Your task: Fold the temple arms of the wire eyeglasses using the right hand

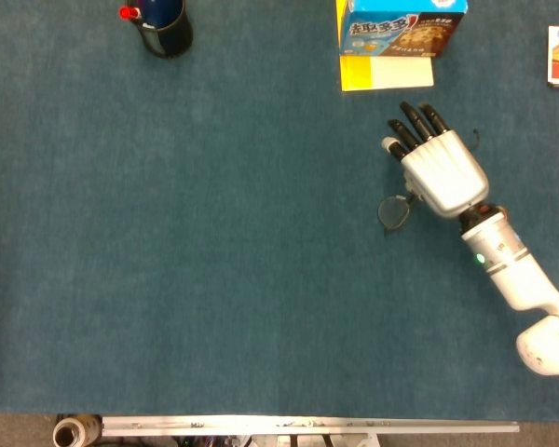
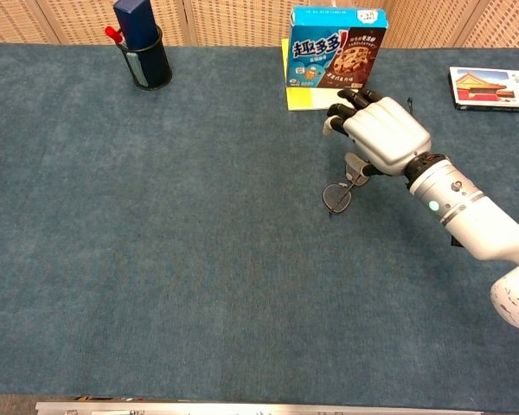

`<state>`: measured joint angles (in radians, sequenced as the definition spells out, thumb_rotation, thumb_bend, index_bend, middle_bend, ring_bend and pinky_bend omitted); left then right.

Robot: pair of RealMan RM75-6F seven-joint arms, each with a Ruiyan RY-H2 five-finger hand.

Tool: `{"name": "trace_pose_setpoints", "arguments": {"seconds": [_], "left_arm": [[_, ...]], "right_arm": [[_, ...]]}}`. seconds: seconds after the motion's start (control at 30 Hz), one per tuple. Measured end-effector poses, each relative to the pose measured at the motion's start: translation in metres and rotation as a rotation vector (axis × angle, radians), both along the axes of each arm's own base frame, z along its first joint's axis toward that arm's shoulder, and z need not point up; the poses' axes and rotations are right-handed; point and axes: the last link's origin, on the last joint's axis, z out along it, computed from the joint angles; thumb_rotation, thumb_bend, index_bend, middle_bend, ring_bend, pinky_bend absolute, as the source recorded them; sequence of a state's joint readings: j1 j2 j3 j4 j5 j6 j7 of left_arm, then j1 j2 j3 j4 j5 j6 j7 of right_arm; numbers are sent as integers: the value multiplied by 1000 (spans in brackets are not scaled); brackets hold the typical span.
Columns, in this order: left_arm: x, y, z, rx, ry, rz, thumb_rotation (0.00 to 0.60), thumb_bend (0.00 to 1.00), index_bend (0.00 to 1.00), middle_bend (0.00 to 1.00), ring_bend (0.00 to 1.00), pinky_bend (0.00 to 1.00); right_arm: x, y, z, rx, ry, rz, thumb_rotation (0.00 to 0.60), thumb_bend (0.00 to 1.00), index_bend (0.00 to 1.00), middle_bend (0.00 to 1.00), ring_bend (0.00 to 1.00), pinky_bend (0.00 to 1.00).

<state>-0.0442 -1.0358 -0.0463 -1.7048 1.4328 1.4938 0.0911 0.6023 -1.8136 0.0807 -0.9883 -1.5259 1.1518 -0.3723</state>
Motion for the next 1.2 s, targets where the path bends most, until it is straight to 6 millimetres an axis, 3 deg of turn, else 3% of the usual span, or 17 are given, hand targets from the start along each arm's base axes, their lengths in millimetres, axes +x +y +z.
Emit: {"name": "trace_pose_setpoints", "arguments": {"seconds": [0.6,1.2], "left_arm": [[0,0,0,-1,-2,0,600,101,211,186,230,485],[0,0,0,-2,-6,0,600,101,211,191,231,485]], "right_arm": [[-12,-5,-9,5,34,-40,600,350,338,241,78,155],[-7,-7,-7,1,5,-33,600,350,338,241,78,155]]}}
